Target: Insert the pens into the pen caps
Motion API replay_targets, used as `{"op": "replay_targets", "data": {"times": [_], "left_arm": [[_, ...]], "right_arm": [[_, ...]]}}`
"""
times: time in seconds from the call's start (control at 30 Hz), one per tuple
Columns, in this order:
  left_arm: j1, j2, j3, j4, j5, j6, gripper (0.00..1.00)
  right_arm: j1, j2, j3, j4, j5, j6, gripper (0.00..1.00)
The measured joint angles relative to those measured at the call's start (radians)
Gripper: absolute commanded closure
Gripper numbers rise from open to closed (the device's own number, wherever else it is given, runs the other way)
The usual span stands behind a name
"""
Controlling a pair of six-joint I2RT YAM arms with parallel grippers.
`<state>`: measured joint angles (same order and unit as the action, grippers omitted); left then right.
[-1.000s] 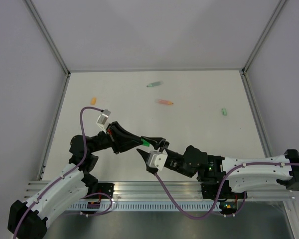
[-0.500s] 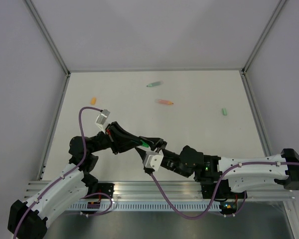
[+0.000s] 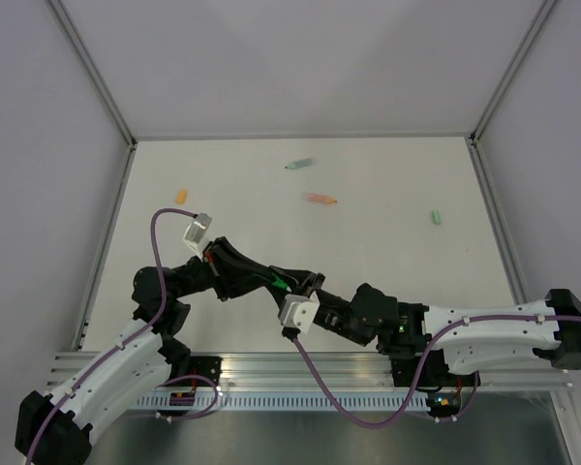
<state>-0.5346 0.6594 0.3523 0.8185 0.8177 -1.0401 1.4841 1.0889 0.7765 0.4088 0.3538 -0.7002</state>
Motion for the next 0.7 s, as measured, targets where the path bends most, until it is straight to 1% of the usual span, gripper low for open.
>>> {"op": "replay_targets", "data": {"times": [0.03, 0.07, 0.1, 0.2, 0.23, 0.37, 0.4, 0.43, 0.47, 0.5, 0.53, 0.57, 0.6, 0.63, 0.7], "left_arm": [[0.000, -0.001, 0.000, 0.000, 0.000, 0.000, 0.94], [0.000, -0.002, 0.000, 0.000, 0.000, -0.001, 0.92], [0.000, -0.002, 0.000, -0.001, 0.000, -0.003, 0.88], [0.000, -0.005, 0.000, -0.005, 0.000, -0.003, 0.82], [0.000, -0.006, 0.000, -0.010, 0.000, -0.003, 0.77], [0.000, -0.007, 0.000, -0.033, 0.000, -0.003, 0.66], [0.000, -0.007, 0.000, -0.041, 0.000, -0.002, 0.56], [0.000, -0.007, 0.000, -0.049, 0.000, 0.000, 0.50], [0.000, -0.007, 0.000, -0.060, 0.001, 0.002, 0.48], [-0.001, -0.008, 0.002, -0.072, 0.002, 0.004, 0.39], [-0.002, -0.008, 0.002, -0.085, 0.003, 0.010, 0.35], [-0.002, -0.007, 0.004, -0.096, 0.004, 0.013, 0.27], [-0.002, -0.006, 0.007, -0.108, 0.004, 0.019, 0.12], [-0.002, -0.005, 0.010, -0.114, 0.006, 0.027, 0.04], [-0.002, -0.002, 0.017, -0.125, 0.012, 0.036, 0.01]], "right_arm": [[0.000, 0.001, 0.000, 0.002, 0.002, -0.001, 1.00], [0.000, 0.001, 0.000, 0.003, 0.003, -0.002, 1.00], [0.001, 0.001, 0.000, 0.003, 0.004, -0.002, 1.00], [0.003, 0.001, 0.000, 0.003, 0.007, -0.003, 1.00], [0.004, 0.001, -0.001, 0.002, 0.008, -0.002, 1.00], [0.005, 0.000, 0.000, -0.014, 0.011, 0.005, 1.00], [0.005, -0.002, 0.000, -0.027, 0.012, 0.008, 1.00], [0.005, -0.004, 0.000, -0.043, 0.015, 0.012, 1.00], [0.004, -0.007, 0.000, -0.064, 0.021, 0.016, 1.00], [0.003, -0.011, 0.000, -0.085, 0.024, 0.019, 1.00], [0.003, -0.017, 0.000, -0.109, 0.029, 0.023, 1.00], [0.003, -0.024, 0.000, -0.134, 0.031, 0.027, 1.00], [0.005, -0.032, 0.000, -0.162, 0.031, 0.032, 1.00], [0.005, -0.042, 0.000, -0.188, 0.031, 0.037, 1.00], [0.005, -0.060, 0.002, -0.237, 0.029, 0.049, 1.00]]}}
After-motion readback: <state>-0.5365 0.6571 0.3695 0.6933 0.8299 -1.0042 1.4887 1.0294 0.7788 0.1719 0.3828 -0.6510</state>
